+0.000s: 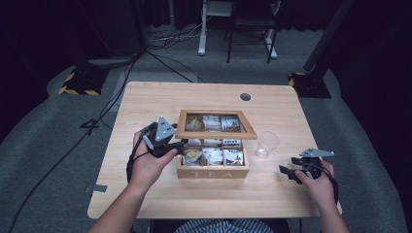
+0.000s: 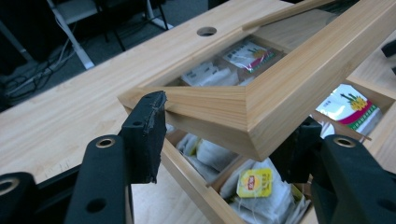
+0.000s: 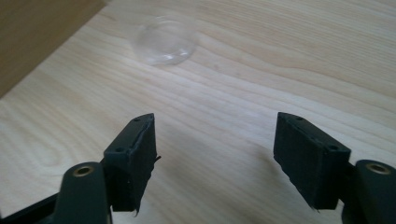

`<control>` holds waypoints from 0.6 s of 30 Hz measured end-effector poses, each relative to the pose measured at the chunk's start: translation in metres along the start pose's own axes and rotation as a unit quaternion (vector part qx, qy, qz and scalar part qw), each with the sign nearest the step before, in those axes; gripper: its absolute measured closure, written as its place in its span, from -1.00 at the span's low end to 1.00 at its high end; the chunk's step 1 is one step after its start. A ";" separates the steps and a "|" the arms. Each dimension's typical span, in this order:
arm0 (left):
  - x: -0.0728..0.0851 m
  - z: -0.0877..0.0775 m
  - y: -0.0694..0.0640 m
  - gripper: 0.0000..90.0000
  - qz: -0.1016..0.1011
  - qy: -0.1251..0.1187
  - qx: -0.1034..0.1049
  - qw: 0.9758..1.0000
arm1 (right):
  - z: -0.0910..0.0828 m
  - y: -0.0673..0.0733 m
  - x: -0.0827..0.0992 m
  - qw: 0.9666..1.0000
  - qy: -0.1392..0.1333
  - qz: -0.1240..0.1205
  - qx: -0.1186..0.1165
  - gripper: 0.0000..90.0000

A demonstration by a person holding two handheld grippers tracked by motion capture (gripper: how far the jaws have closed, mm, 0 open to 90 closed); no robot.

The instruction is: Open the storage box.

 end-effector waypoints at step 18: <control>-0.010 0.010 0.016 0.15 -0.003 -0.006 -0.002 1.000 | -0.027 0.037 -0.013 0.999 0.005 -0.015 -0.031 -0.22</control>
Point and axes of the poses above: each handheld gripper's, and its own axes: z roughly forward along the jaws, x roughly out of its underside, y roughly to its left, the point moved 5 cm from there along z, roughly forward along the jaws, and after that the axes turned 11 degrees about -y, right-handed, at the moved point
